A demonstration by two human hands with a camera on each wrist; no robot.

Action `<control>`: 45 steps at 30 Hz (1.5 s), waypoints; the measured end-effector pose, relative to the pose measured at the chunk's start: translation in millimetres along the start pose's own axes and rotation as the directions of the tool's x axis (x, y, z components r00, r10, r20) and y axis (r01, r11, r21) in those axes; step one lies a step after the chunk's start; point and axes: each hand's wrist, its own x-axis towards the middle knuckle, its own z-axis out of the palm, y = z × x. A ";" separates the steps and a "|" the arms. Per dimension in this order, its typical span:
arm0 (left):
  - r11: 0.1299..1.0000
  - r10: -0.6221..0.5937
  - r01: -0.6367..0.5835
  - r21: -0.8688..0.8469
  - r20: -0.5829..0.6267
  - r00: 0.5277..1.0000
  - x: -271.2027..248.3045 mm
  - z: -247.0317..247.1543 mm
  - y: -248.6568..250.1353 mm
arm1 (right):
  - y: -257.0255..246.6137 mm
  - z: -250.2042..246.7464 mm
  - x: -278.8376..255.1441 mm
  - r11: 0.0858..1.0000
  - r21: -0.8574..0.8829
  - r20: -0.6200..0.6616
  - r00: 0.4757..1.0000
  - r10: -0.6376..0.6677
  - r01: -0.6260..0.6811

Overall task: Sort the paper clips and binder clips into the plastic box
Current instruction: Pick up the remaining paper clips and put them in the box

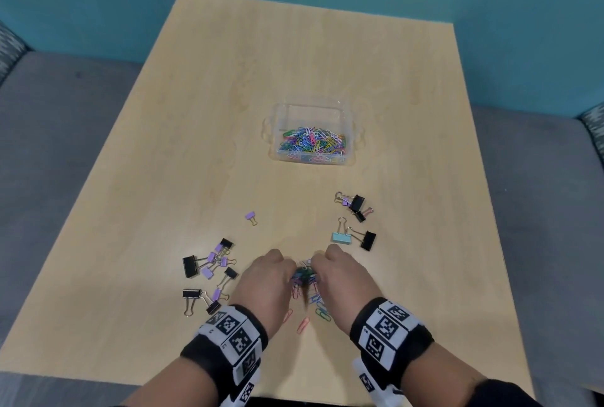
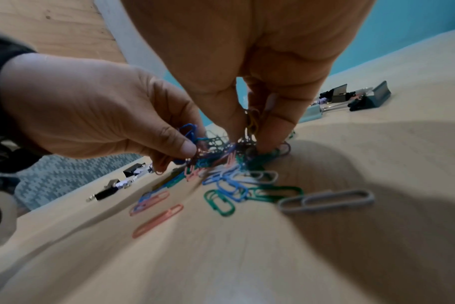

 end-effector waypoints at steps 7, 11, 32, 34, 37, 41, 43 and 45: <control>0.978 -0.063 0.066 -0.197 0.018 0.998 -0.7 -17.3 -4.6 | 7.3 -14.1 -0.5 0.960 0.266 0.064 0.996 0.067 -0.082; 0.833 -0.141 0.180 -0.523 0.114 0.983 8.8 -37.0 -8.9 | 12.5 -34.4 7.8 0.768 0.585 0.224 0.962 0.156 -0.261; 0.816 -0.219 0.138 -0.562 -0.080 0.972 210.8 -135.8 18.5 | 46.3 -158.0 185.9 0.830 0.505 -0.122 0.932 0.341 -0.237; 0.868 -0.201 0.125 -0.481 -0.109 0.973 196.4 -136.4 9.0 | 51.6 -155.9 167.7 0.912 0.344 -0.194 0.934 0.301 -0.223; 0.946 -0.127 0.069 -0.318 -0.165 0.978 147.1 -124.0 -7.5 | 51.1 -133.7 113.3 0.963 0.234 -0.239 0.952 0.193 -0.136; 0.982 0.138 -0.142 -0.128 -0.045 0.989 64.2 -71.9 -16.1 | 37.2 -75.4 36.3 0.996 0.083 -0.006 1.000 -0.019 0.020; 0.957 0.287 -0.287 0.033 -0.007 0.958 41.2 -42.9 -15.3 | 28.3 -49.9 12.5 0.994 0.017 0.072 0.991 -0.111 0.110; 0.911 0.368 -0.371 0.177 0.051 0.928 33.0 -21.1 -14.4 | 20.9 -29.7 0.1 0.982 -0.041 0.098 0.979 -0.180 0.185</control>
